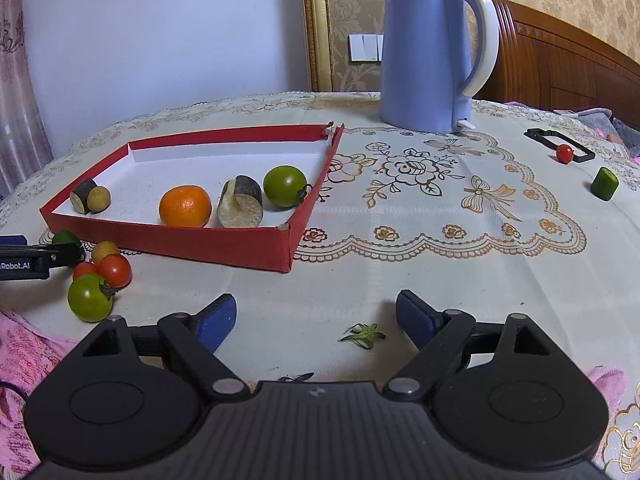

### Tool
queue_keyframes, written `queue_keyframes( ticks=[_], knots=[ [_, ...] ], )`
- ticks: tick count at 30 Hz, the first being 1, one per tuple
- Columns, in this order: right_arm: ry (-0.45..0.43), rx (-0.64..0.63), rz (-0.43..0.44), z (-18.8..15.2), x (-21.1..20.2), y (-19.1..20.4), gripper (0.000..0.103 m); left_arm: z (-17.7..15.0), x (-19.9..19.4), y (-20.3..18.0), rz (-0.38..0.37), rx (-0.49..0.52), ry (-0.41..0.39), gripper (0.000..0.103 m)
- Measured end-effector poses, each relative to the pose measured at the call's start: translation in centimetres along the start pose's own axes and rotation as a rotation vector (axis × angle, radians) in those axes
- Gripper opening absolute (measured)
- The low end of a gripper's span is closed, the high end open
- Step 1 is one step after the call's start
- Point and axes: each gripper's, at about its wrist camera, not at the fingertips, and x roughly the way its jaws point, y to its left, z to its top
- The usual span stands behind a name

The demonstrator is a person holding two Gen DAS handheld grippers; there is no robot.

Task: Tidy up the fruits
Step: 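Reach the left gripper to the green cut cucumber piece and grasp it, then carry the cucumber piece into the tray and open the left gripper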

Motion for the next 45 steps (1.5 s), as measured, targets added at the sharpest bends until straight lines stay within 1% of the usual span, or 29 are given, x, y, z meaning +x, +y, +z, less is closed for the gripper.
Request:
queue_keyframes(
  ticks=[1, 6, 9, 12, 15, 20, 22, 23, 28, 33, 36, 42, 45],
  knots=[
    [0.0, 0.0, 0.0, 0.0, 0.0, 0.0, 0.087, 0.0, 0.1, 0.1, -0.009, -0.002, 0.003, 0.099],
    [0.0, -0.001, -0.001, 0.0, 0.0, 0.0, 0.087, 0.0, 0.3, 0.0, -0.02, 0.009, 0.008, 0.098],
    [0.0, -0.001, 0.0, 0.0, 0.0, 0.0, 0.087, -0.1, 0.2, 0.1, -0.039, 0.007, 0.006, 0.092],
    [0.0, -0.001, -0.001, 0.0, 0.0, 0.1, 0.087, -0.1, 0.2, 0.1, -0.058, 0.008, 0.0, 0.085],
    [0.0, -0.002, -0.001, 0.0, 0.0, 0.0, 0.087, -0.1, 0.2, -0.1, -0.065, 0.014, 0.001, 0.082],
    [0.0, -0.002, -0.002, 0.0, 0.0, 0.1, 0.087, -0.1, 0.3, 0.1, -0.087, 0.007, 0.007, 0.076],
    [0.001, -0.002, -0.002, 0.0, 0.0, 0.0, 0.087, -0.1, 0.2, 0.0, -0.095, 0.014, 0.003, 0.068],
    [0.001, -0.003, -0.003, 0.0, 0.0, 0.1, 0.087, -0.1, 0.2, -0.1, -0.098, 0.021, 0.002, 0.067],
    [0.001, -0.004, -0.003, 0.0, 0.0, 0.1, 0.087, -0.2, 0.0, -0.5, -0.125, 0.043, -0.007, 0.048],
    [0.001, -0.003, -0.003, 0.0, 0.1, 0.1, 0.087, -0.4, -0.3, -0.9, -0.146, 0.065, -0.016, 0.033],
    [0.001, -0.004, -0.003, 0.0, 0.1, 0.1, 0.087, -0.5, -0.5, -1.1, -0.14, 0.077, -0.023, 0.032],
    [0.001, -0.004, -0.003, 0.0, 0.1, 0.2, 0.087, -0.5, -1.1, -0.7, -0.135, 0.067, -0.027, 0.032],
    [0.001, -0.003, -0.003, 0.0, 0.0, 0.1, 0.088, 0.3, -2.1, -0.7, -0.146, 0.063, -0.057, 0.032]
  ],
)
